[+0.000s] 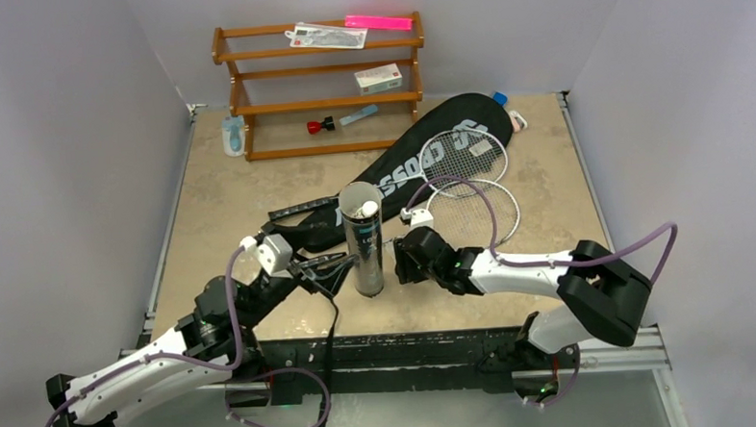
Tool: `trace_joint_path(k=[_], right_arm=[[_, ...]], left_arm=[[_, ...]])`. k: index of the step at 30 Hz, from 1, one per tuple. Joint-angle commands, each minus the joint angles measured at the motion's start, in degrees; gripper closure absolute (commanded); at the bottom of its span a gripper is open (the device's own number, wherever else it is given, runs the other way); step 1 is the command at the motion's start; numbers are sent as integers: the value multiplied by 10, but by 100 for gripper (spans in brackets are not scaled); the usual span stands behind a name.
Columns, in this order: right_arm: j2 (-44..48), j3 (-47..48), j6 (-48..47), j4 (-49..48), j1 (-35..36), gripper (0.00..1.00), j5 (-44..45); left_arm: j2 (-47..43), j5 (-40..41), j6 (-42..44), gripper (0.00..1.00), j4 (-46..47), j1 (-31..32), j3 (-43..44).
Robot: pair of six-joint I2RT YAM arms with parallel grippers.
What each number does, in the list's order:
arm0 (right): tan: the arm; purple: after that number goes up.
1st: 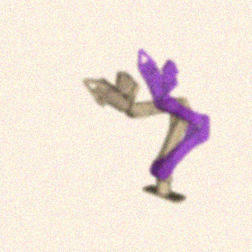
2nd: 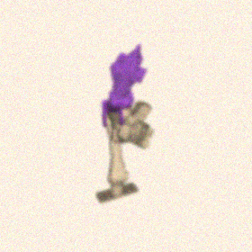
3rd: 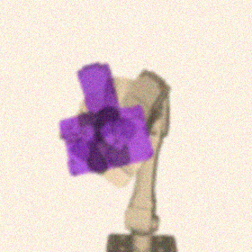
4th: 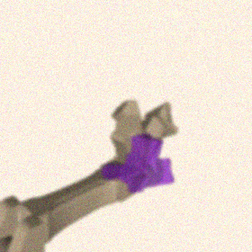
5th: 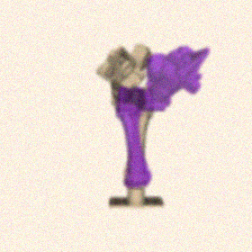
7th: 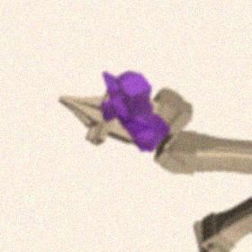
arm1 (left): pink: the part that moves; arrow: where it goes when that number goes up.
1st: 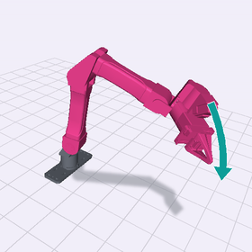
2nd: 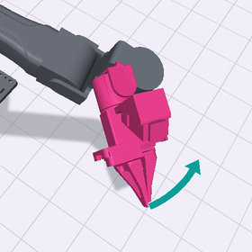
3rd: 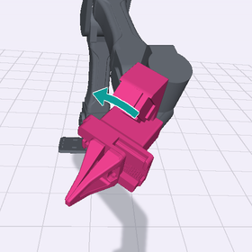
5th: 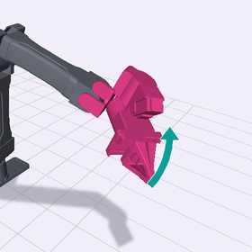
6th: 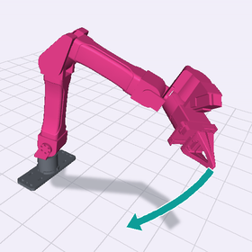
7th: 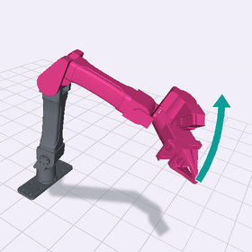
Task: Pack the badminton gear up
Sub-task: Pick up the shuttlecock at the center of the board.
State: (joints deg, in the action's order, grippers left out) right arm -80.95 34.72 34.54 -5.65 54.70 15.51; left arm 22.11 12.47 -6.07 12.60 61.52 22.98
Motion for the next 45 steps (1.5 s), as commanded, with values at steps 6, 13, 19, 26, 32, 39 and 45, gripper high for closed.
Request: trace_joint_path(k=[6, 13, 19, 26, 32, 39, 45], right_arm=[[-24, 27, 14, -23, -2, 58, 9], [36, 37, 6, 26, -2, 77, 15], [134, 55, -20, 135, -2, 77, -20], [224, 114, -45, 328, -5, 75, -104], [288, 157, -47, 448, -4, 75, -147], [344, 56, 12, 435, -4, 73, -314], [390, 25, 41, 389, -4, 74, -400]], left_arm=[[-1, 29, -40, 8, -125, 0, 71], [-41, 31, -29, 8, -209, 0, 106], [-47, -54, 2, 8, -276, 0, 126], [5, -119, 33, 9, -310, 0, 145], [67, -236, 69, 13, -331, 1, 163], [74, -314, -5, 13, -252, 2, 107], [67, -347, -65, 14, -195, 5, 68]])
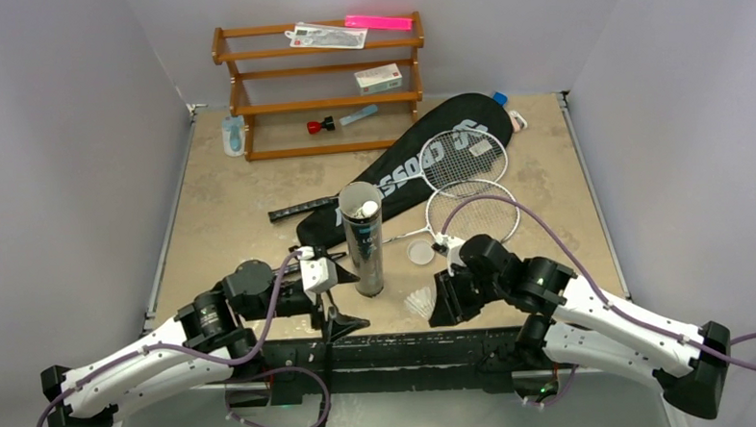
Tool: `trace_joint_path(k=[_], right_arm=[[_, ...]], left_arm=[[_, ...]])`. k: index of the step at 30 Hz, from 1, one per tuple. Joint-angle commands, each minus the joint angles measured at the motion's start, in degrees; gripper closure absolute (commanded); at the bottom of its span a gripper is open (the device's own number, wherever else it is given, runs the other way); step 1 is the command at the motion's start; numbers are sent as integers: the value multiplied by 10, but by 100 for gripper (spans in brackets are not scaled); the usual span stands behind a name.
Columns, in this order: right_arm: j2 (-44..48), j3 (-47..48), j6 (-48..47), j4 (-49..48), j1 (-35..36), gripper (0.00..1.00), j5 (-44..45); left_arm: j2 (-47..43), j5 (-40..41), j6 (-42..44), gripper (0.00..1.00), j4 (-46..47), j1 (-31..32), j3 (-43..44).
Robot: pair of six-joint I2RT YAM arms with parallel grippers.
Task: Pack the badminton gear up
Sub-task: Pick up the shuttlecock at the center of the board.
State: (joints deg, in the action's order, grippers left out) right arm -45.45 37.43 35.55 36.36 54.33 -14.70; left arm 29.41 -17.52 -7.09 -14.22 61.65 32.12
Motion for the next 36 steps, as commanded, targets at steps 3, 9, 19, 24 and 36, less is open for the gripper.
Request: trace_joint_path(k=[3, 9, 19, 24, 36], right_arm=[[53, -1, 37, -76, -1, 74, -152], [53, 8, 42, -142, -1, 74, -264], [53, -10, 72, -243, 0, 74, -329], [34, -5, 67, -263, 0, 73, -334], [12, -2, 60, -279, 0, 57, -319]], left_arm=[[-11, -72, -94, 14, 127, 4, -55], [-31, -151, -140, 15, 213, 4, -85], [-26, -207, -153, 25, 261, 4, -97], [9, -222, -149, 29, 296, 4, -90], [53, -204, -127, 100, 284, 4, -69]])
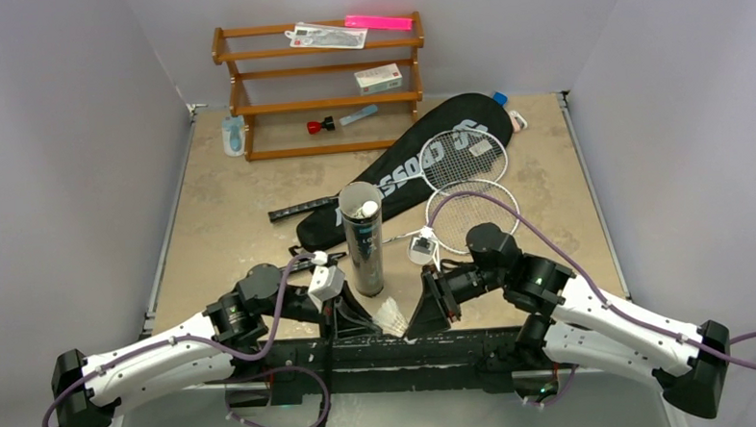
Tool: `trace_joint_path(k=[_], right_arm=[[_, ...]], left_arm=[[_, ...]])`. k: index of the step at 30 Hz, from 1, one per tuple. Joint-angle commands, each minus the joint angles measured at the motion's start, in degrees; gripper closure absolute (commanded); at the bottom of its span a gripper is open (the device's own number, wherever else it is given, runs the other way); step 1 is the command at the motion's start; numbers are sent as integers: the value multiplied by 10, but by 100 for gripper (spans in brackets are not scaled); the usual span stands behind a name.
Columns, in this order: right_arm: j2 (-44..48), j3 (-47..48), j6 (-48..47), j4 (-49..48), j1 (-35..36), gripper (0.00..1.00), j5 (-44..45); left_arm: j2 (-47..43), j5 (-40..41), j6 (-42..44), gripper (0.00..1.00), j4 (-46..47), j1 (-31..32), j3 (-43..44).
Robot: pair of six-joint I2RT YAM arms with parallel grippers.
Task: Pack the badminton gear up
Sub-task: Pick up the shuttlecock at the center of the board.
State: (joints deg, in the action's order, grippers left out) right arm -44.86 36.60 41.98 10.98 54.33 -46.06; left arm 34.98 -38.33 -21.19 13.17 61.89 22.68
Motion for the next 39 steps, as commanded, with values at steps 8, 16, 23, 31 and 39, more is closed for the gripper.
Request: trace_joint_path(k=[8, 16, 23, 31, 39], right_arm=[[68, 4, -23, 17, 0, 12, 153], [127, -70, 14, -136, 0, 14, 275], [87, -78, 5, -227, 2, 18, 295], [105, -110, 21, -308, 9, 25, 303], [123, -125, 3, -318, 19, 27, 332]], left_arm=[[-40, 104, -11, 100, -50, 2, 31], [-120, 241, -136, 100, 94, 2, -64], [-76, 251, -158, 100, 139, 2, -63], [-57, 289, -212, 100, 206, 2, -80], [-60, 316, -240, 100, 235, 2, -101]])
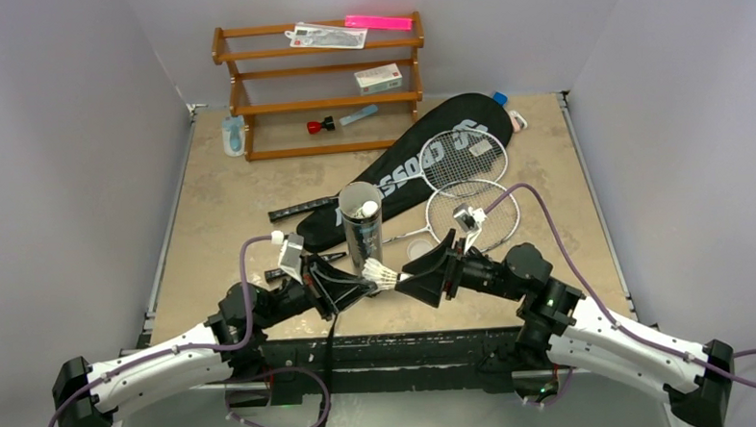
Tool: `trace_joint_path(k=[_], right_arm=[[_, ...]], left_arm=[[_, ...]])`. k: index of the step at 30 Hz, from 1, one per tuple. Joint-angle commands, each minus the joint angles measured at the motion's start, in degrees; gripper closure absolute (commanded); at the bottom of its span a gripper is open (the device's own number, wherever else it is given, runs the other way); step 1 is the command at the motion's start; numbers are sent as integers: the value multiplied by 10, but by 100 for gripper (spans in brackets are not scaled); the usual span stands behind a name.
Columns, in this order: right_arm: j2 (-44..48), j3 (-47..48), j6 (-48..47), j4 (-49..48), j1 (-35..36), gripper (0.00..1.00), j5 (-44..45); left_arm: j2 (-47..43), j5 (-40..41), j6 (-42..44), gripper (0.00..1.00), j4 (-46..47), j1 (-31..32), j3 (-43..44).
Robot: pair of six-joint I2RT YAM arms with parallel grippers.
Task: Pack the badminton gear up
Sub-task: Pick up the shuttlecock at the center of the board.
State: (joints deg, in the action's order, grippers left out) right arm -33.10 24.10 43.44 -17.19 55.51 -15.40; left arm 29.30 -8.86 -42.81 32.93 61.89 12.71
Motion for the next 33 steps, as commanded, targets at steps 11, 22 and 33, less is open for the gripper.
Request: trace_joint_path(k=[11, 22, 33], right_arm=[[-8, 5, -23, -33, 22, 48, 46], [-17, 10, -26, -47, 26, 45, 52], [-19, 22, -29, -20, 26, 88, 61]], left_arm=[[-19, 43, -39, 100, 31, 2, -8], [-4, 37, -46, 100, 48, 3, -14], [-9, 40, -45, 96, 41, 2, -16]])
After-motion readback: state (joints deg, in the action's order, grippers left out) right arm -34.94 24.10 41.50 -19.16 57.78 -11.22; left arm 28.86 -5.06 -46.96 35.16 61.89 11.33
